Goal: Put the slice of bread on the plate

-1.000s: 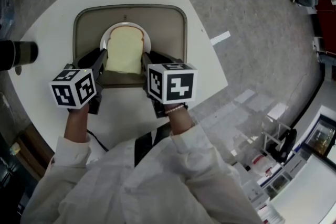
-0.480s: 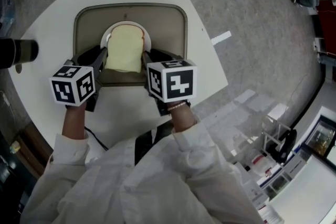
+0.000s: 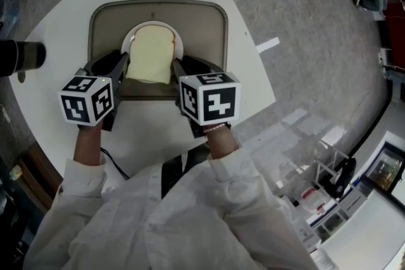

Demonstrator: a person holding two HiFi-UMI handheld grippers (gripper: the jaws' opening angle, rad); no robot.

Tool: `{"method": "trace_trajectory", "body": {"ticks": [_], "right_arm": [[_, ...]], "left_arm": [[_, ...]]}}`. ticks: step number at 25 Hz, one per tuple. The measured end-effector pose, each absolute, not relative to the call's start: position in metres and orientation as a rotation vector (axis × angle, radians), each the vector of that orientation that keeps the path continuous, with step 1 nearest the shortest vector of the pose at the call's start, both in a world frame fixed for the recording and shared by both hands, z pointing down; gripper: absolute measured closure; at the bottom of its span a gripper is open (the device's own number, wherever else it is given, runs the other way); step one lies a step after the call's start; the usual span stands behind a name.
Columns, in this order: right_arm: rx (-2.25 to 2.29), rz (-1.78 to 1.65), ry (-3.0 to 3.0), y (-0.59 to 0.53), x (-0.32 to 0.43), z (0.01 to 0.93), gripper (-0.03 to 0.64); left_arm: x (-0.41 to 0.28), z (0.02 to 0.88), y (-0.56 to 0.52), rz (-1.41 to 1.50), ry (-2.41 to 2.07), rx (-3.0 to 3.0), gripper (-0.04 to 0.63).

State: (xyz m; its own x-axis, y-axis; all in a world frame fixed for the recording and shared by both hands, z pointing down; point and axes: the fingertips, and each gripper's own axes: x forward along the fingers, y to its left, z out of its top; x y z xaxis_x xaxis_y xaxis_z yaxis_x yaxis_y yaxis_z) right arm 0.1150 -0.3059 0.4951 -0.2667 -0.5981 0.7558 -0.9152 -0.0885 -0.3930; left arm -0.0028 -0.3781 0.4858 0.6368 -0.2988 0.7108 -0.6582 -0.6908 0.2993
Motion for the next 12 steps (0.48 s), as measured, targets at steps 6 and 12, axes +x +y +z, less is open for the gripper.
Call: {"method": "trace_trajectory", "body": {"ticks": [6, 12], "right_arm": [[1.671, 1.285, -1.860, -0.303, 0.118, 0.492, 0.549], [1.704, 1.260, -1.905, -0.291, 0.132, 0.480, 0.549]], "left_arm": [[-0.016, 0.480, -0.384, 0.819, -0.815, 2.309, 0.520], [-0.026, 0.454, -0.384, 0.675, -0.905, 2.340, 0.522]]}}
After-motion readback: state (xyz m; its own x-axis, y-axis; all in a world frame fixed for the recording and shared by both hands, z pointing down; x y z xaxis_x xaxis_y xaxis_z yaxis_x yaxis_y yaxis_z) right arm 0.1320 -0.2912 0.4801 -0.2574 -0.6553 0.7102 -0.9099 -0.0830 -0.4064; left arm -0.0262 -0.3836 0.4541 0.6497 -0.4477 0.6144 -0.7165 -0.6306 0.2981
